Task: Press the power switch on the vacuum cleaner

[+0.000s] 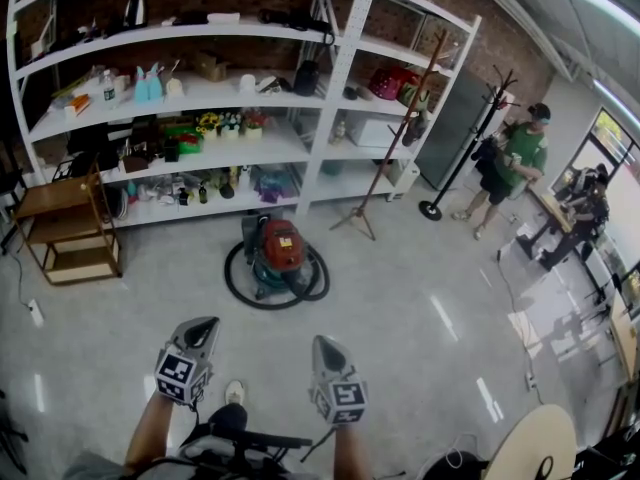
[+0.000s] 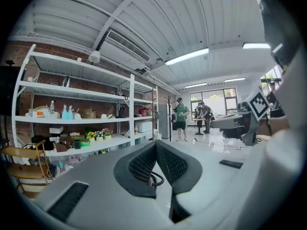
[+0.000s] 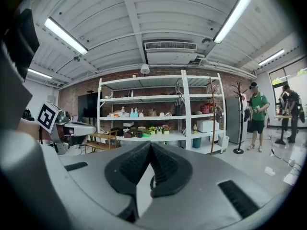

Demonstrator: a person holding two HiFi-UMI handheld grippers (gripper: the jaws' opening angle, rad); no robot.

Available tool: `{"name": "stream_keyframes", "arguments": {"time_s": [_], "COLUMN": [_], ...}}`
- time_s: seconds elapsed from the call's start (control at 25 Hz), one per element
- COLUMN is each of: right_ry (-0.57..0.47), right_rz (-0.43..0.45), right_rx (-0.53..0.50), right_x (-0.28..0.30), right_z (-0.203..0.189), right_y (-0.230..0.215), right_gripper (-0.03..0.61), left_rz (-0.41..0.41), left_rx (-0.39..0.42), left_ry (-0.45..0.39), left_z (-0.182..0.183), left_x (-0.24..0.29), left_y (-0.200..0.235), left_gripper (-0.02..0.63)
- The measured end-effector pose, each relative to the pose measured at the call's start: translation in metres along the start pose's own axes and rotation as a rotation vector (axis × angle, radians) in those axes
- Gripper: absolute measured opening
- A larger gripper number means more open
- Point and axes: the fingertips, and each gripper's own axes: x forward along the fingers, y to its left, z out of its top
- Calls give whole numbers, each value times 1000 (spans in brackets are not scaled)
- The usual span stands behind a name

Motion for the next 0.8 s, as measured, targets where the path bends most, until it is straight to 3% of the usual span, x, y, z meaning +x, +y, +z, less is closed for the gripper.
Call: {"name": "stream_keyframes", "arguments": {"time_s": [0.36,0.8], "right_ry": [-10,-7], "right_rz": [-14,-35], "right_rx": [3,8], "right_x": [65,130], "right_z": [26,48], "right_y": [-10,-14], "right_gripper": [7,8], "left_rz": [-20,-31], "left_rx": [9,12], "left_ry": [-6,-2], "left_z": [22,23], "left_x": [53,97], "left_y": [51,111], "left_gripper": [9,9]}}
